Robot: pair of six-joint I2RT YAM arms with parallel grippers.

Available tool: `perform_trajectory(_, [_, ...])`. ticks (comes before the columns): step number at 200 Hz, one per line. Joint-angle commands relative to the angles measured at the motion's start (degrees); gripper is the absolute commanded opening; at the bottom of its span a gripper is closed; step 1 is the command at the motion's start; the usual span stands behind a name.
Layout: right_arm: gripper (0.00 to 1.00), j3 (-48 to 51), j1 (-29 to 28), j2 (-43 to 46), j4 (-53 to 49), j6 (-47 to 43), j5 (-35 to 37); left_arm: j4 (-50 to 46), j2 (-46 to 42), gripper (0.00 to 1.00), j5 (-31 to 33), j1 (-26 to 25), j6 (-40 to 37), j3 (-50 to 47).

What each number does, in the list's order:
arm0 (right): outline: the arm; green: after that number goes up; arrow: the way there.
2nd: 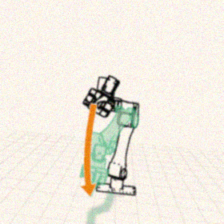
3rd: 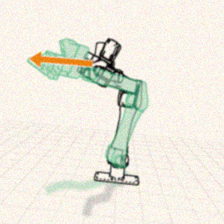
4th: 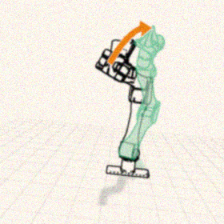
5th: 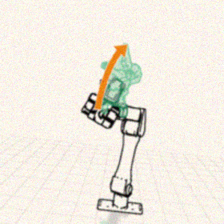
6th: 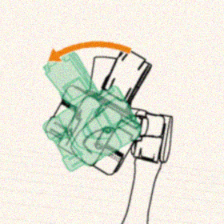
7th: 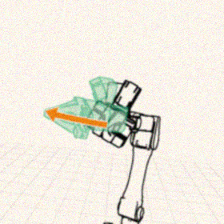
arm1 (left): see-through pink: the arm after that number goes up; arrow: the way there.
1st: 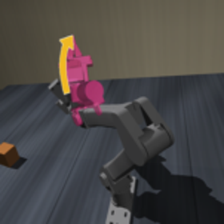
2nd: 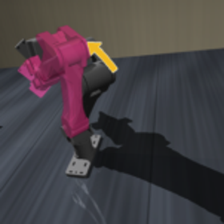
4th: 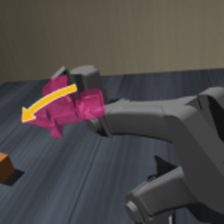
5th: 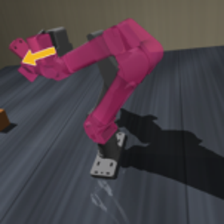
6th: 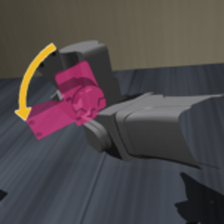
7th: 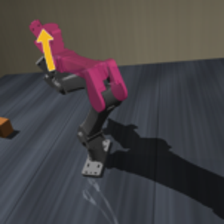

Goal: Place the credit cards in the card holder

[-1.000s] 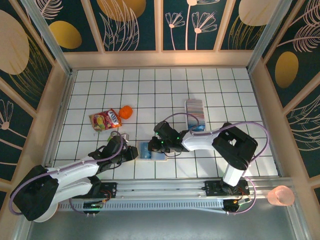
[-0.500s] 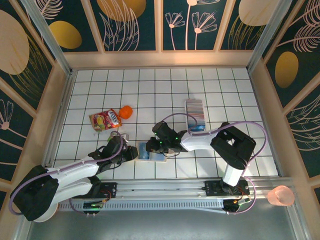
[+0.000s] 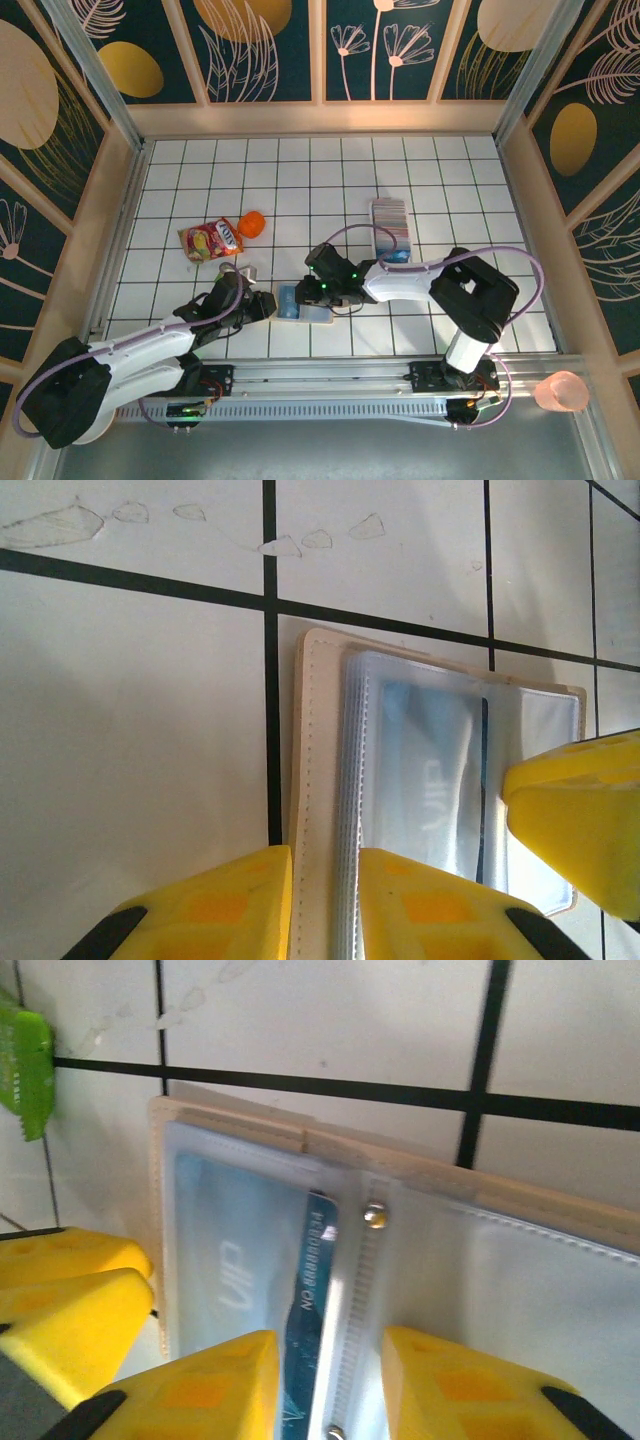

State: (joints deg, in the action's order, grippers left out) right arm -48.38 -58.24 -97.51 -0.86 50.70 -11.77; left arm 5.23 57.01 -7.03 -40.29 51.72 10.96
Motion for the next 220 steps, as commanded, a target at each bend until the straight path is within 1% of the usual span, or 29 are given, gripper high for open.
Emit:
perform_trajectory(1, [0.22,-0.8,-0.6,2.4,-3.5,-1.3,3.4,-1.2,-0.2,0.25,0.5,-0.3,0.8,-0.6])
perform_trajectory(22, [0.00,-0.9,-0.7,1.7,-3.7,-1.5,3.6,-1.1,0.2,0.27,0.6,-0.3,0.8,-0.4])
perform_trajectory(92, [0.00,-3.7,-1.5,-2.0,-1.6,-2.2,2.3,-0.1,1.6,0.28,-0.6,-0.3,0.6,-0.2])
perform_trajectory(134, [0.00,-4.3,-1.7,-3.9,-2.2,-2.0,2.3,0.7,2.4,0.28,-1.1,-0.3,0.8,-0.6])
perform_trajectory(177, [0.00,-3.3,-2.3,-4.1,1.2,-0.4,1.1,1.3,2.4,0.28,-1.6,-0.3,1.1,-1.0])
perform_trajectory(220, [0.00,-2.1,-2.8,-5.6,7.7,2.7,-2.0,1.8,1.8,0.28,-1.5,-0.2,1.7,-1.6])
